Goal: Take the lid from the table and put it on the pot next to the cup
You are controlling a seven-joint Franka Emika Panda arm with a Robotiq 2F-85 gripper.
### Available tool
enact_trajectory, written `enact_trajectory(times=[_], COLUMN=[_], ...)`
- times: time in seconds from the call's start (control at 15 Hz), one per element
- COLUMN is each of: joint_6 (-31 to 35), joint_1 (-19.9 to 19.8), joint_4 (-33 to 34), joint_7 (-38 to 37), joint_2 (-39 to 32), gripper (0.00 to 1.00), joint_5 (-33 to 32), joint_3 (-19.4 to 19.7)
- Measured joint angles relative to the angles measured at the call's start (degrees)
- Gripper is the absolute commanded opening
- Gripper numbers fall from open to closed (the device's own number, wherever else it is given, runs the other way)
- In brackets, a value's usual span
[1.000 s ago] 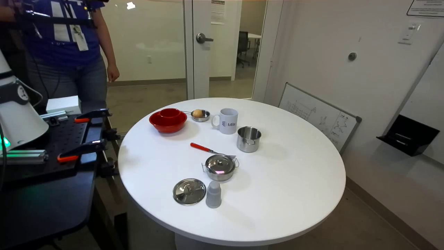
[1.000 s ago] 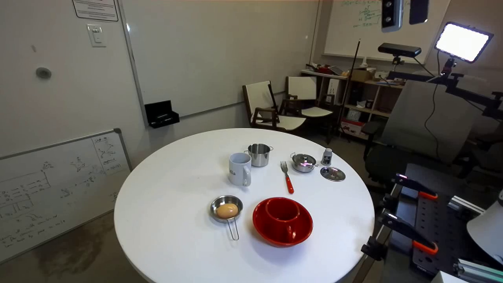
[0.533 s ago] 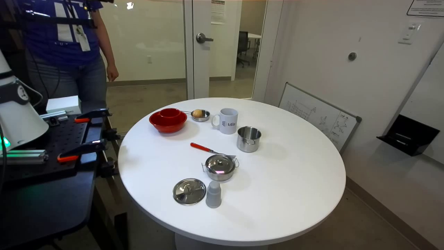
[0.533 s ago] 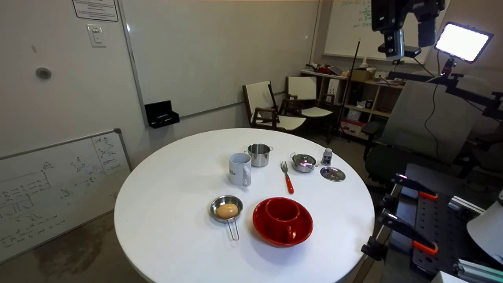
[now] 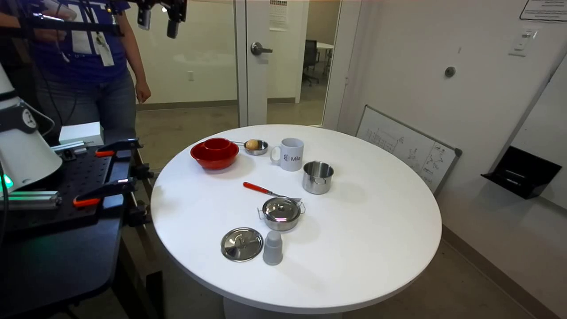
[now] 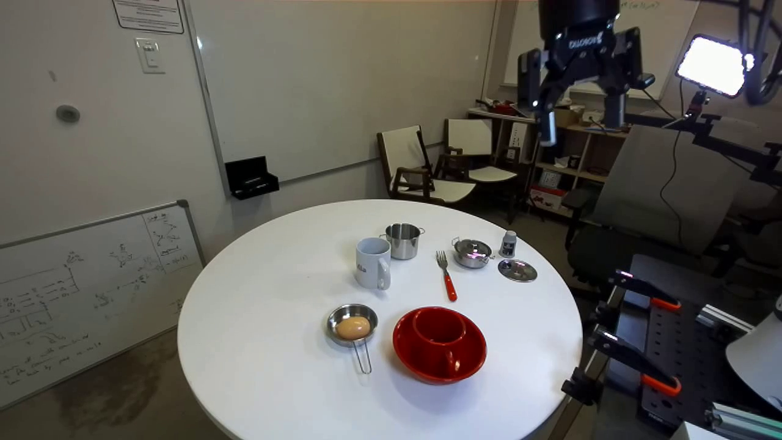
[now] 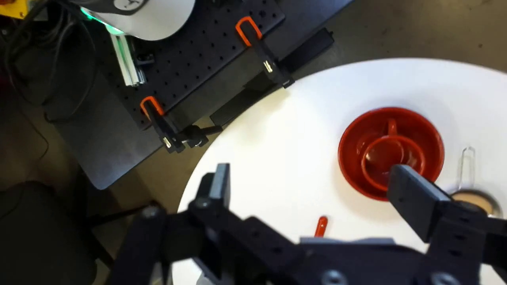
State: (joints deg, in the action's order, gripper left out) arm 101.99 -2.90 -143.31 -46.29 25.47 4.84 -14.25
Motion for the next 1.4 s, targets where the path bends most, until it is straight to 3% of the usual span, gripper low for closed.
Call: enact_trajectory(times=[0.33, 0.6, 0.73, 1.4], joint_6=[20.6, 31.0, 33.3, 33.4], joint_1=[-4.9, -7.9, -8.1, -6.2], joint_4=[-7.5, -9.9, -9.8, -9.6], joint_7=[-10.7, -21.4, -27.3, -27.6], joint_2=[-9.9, -18.2, -21.9, -22.9], gripper=[1.0, 1.0, 1.0, 1.0], joint_5=[-6.3, -12.8, -14.5, -14.4], joint_3=[3.5, 8.0, 10.1, 12.4])
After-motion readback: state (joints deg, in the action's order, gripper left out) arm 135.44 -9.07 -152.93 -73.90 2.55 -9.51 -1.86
